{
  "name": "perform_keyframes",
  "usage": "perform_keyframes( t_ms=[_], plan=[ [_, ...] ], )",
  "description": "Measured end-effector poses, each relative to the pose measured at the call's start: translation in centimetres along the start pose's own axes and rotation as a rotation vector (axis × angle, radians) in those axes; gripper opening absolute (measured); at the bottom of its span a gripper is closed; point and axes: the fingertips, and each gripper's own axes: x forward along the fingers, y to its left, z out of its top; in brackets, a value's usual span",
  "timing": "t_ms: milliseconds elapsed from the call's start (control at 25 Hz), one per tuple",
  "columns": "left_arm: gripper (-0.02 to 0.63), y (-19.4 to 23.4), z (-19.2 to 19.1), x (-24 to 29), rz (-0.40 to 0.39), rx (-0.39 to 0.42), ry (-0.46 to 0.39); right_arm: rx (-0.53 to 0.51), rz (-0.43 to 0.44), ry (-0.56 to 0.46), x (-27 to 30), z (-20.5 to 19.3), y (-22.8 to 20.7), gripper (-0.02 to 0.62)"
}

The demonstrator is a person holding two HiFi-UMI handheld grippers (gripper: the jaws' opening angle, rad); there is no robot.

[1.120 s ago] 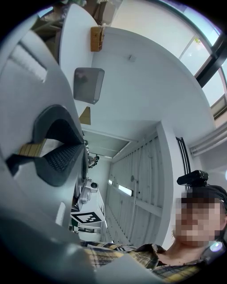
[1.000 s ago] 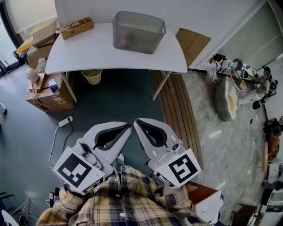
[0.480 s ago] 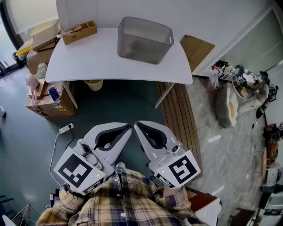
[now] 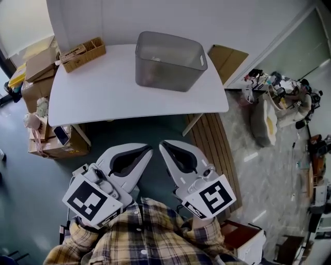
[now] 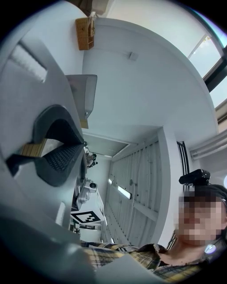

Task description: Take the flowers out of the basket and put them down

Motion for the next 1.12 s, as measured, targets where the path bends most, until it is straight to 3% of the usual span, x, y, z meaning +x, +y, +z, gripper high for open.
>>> perform_keyframes(
  t_ms=[560, 1120],
  plan=[
    [0.014, 8.1, -0.3, 2.4, -0.031, -0.043, 0.045, 0.068, -0.083, 0.042, 6.2, -1.4, -4.8, 0.005],
    [0.014, 19.5, 2.0, 10.5, 0.071, -0.032, 0.022, 0.056, -0.032, 0.03, 15.4, -0.7, -16.3, 0.005]
  ],
)
